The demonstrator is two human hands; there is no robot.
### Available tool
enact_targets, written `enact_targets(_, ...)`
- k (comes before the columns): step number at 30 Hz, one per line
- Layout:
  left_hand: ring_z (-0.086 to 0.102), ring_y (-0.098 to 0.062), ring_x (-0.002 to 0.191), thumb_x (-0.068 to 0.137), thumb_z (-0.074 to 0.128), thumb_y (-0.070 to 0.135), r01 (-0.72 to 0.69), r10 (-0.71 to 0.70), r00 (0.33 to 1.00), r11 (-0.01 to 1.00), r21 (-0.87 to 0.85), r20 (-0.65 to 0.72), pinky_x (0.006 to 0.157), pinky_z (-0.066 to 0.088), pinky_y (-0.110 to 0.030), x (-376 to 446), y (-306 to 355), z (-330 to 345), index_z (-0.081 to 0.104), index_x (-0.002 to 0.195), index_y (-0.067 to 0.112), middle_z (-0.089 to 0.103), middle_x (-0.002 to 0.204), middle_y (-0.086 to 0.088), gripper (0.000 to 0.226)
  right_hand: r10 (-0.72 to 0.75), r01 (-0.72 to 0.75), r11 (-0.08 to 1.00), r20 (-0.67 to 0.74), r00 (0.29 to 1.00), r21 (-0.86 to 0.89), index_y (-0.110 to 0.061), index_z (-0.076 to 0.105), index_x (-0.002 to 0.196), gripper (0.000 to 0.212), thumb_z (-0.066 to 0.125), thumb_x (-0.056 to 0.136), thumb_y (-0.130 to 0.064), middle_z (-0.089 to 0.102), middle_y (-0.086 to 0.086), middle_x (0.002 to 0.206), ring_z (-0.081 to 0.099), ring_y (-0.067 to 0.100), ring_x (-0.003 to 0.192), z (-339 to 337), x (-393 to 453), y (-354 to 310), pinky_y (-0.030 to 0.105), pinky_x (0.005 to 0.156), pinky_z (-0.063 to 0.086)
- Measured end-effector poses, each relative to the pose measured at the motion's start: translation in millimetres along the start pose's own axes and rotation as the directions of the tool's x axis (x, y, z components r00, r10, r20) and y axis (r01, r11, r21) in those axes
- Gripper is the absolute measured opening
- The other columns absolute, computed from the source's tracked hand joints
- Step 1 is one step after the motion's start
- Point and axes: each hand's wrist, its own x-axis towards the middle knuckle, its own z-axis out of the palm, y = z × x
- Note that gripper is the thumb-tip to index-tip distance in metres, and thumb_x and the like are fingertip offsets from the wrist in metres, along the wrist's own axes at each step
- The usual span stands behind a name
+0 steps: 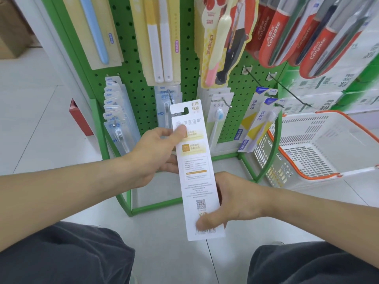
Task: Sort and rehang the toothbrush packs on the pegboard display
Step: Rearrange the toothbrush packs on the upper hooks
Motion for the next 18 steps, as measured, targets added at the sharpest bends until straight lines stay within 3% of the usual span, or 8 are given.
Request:
enact_targets(4, 0.077, -0.024, 0.076, 0.098, 0.057, 0.037, -0.152, 0.143, 0.988, 0.974, 0.168, 0.063, 0.057, 0.063, -0.034, 0.6, 5.1, 7.6, 0.067, 0.108, 0.009, 0.079, 0.088, -0.005, 0.032, -0.017, 0.022, 0.994, 0.048, 0.999, -0.108, -0.013, 0.071, 0.101, 0.032, 0.090, 0.076, -0.011, 0.077, 0.000, 0.092, 0.071, 0.016, 0.074, 0.6, -7.5, 5.6, 0.041, 0.069, 0.063)
enact_targets(8, 0.077, -0.019, 0.080, 0.100, 0.057, 0.034, -0.245, 0.228, 0.969, 0.936, 0.252, 0.095, 0.065, 0.064, -0.036, -0.5, 8.9, 18.3, 0.066, 0.112, 0.013, 0.080, 0.089, 0.001, 0.026, -0.001, -0.010, 0.993, -0.095, 0.995, -0.121, -0.017, 0.068, 0.106, 0.017, 0.076, 0.092, -0.022, 0.076, -0.003, 0.098, 0.075, 0.022, 0.078, 3.3, -7.0, 18.5, 0.038, 0.065, 0.063)
enact_targets(11, 0.074, -0.005, 0.082, 0.102, 0.053, 0.037, -0.257, 0.236, 0.966, 0.929, 0.267, 0.107, 0.072, 0.064, -0.033, -6.0, 11.9, 32.9, 0.060, 0.105, 0.025, 0.076, 0.084, 0.015, 0.015, -0.008, -0.075, 0.935, -0.233, 0.973, -0.346, -0.018, 0.058, 0.110, 0.015, 0.063, 0.096, -0.023, 0.071, -0.002, 0.099, 0.070, 0.022, 0.082, 0.3, -6.8, 26.3, 0.035, 0.072, 0.059)
enact_targets(12, 0.073, -0.003, 0.086, 0.099, 0.055, 0.044, -0.245, 0.223, 0.968, 0.937, 0.249, 0.114, 0.076, 0.064, -0.033, -9.5, 13.1, 37.9, 0.057, 0.102, 0.027, 0.074, 0.086, 0.014, 0.017, -0.019, -0.105, 0.902, -0.281, 0.959, -0.418, -0.017, 0.054, 0.112, 0.020, 0.060, 0.094, -0.023, 0.067, 0.000, 0.102, 0.067, 0.025, 0.087, -0.1, -6.5, 29.6, 0.038, 0.077, 0.057)
enact_targets(15, 0.069, -0.014, 0.104, 0.078, 0.064, 0.075, -0.242, 0.234, 0.970, 0.931, 0.272, 0.061, 0.089, 0.060, -0.043, -16.2, 12.0, 46.0, 0.052, 0.109, 0.025, 0.067, 0.105, 0.003, 0.059, 0.006, -0.162, 0.885, -0.339, 0.941, -0.437, -0.017, 0.047, 0.121, 0.033, 0.053, 0.089, -0.021, 0.063, 0.005, 0.118, 0.063, 0.030, 0.102, 2.3, -6.9, 32.1, 0.045, 0.087, 0.055)
enact_targets(18, 0.067, -0.027, 0.112, 0.073, 0.056, 0.072, -0.258, 0.268, 0.963, 0.914, 0.314, 0.010, 0.095, 0.055, -0.054, -28.0, 18.1, 46.8, 0.053, 0.111, 0.022, 0.066, 0.115, -0.007, 0.063, -0.018, -0.123, 0.907, -0.329, 0.944, -0.403, -0.015, 0.048, 0.125, 0.041, 0.068, 0.090, -0.021, 0.061, 0.001, 0.122, 0.061, 0.023, 0.108, 4.0, -9.2, 23.0, 0.039, 0.093, 0.053)
